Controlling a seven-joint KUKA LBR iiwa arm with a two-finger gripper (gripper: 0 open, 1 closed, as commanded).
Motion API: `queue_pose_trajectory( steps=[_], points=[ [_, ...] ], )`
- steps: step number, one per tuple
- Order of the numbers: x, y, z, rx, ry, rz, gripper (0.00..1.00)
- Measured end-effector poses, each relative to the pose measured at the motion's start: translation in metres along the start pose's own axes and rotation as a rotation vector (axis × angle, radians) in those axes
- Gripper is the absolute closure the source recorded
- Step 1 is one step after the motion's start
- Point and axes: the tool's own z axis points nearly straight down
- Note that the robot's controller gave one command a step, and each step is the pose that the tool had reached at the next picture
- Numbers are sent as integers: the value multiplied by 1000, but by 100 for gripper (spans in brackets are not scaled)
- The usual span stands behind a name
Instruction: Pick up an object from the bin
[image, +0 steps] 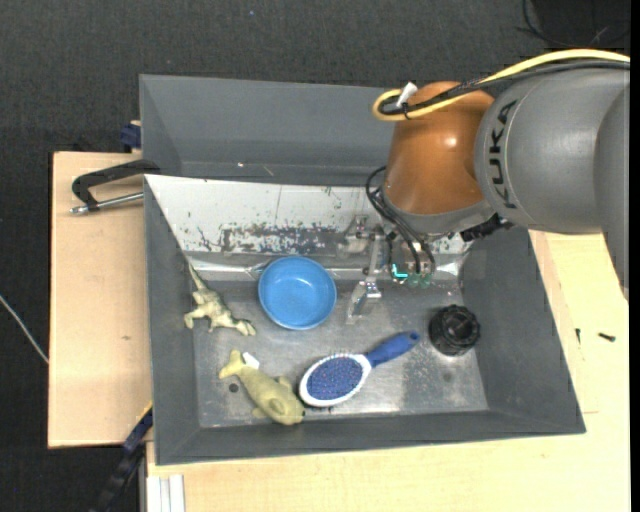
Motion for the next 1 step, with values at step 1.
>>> queue_pose_trajectory(
  steps=[1],
  points=[
    [43, 65, 61, 0, -13, -312, 0]
  ],
)
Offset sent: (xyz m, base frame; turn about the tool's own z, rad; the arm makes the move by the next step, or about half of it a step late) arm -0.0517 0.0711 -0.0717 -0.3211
